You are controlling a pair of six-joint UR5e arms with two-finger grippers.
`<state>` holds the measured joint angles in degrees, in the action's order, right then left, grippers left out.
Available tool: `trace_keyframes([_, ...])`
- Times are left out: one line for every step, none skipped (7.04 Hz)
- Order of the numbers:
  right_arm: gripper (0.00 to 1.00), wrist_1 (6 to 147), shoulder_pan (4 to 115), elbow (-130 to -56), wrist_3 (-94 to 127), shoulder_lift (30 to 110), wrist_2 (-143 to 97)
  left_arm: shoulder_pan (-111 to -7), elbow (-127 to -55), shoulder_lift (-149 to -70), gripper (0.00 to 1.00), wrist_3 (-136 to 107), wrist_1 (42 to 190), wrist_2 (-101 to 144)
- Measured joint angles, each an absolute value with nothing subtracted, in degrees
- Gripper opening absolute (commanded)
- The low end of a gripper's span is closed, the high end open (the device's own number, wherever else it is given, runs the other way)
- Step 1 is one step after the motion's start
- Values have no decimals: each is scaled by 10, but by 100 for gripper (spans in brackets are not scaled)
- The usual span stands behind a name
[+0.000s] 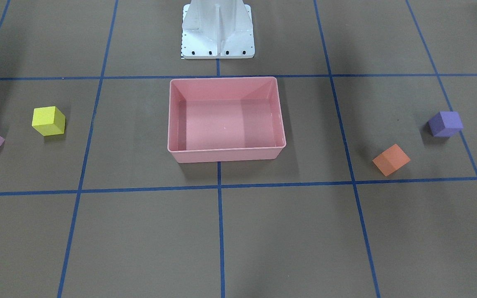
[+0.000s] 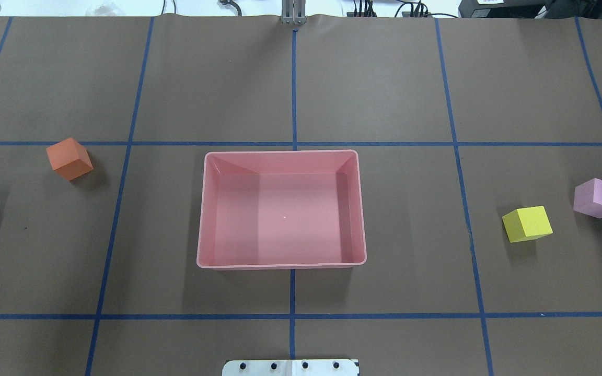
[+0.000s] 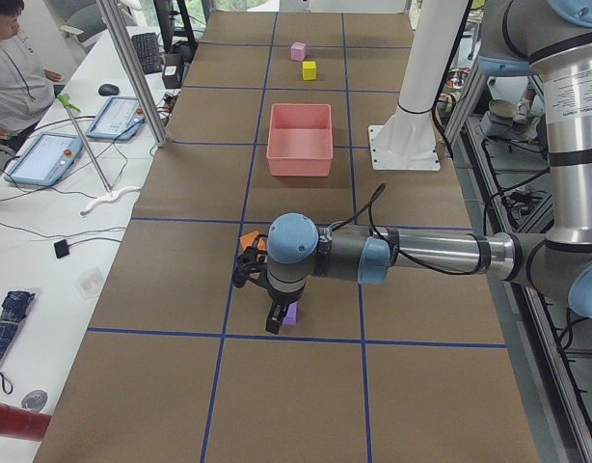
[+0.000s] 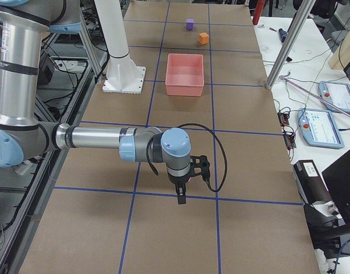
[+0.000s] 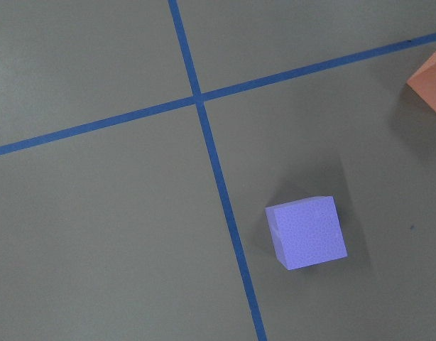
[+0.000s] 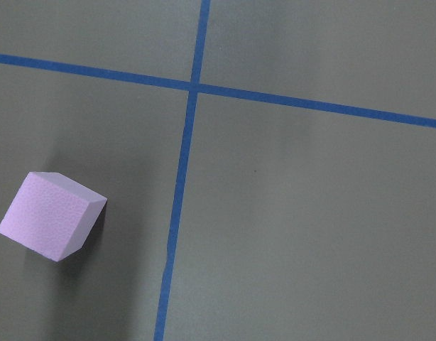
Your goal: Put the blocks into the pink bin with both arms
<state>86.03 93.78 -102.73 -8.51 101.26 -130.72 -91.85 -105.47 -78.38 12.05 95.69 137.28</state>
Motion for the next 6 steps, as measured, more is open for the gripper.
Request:
trace_keyframes([100, 818, 938, -1022, -84, 1011, -1310, -918, -1053, -791, 100, 120, 1002, 1372])
trace_keyframes([100, 777, 937, -1015, -83, 1007, -1326, -918, -1039, -813, 100, 117, 1053, 1372])
trace_keyframes([100, 757, 936, -1009, -82, 1005, -1346, -916, -1018, -844, 100, 113, 1082, 1375])
trace_keyframes([100, 749, 936, -1007, -79, 1003, -1356, -909, -1003, -869, 100, 110, 1096, 1380])
trace_keyframes([100, 744, 936, -1007, -75, 1000, -1361, -898, -997, -886, 100, 110, 1105, 1382])
trace_keyframes([100, 735, 935, -1007, -73, 999, -1363, -869, -994, -901, 100, 110, 1115, 1382])
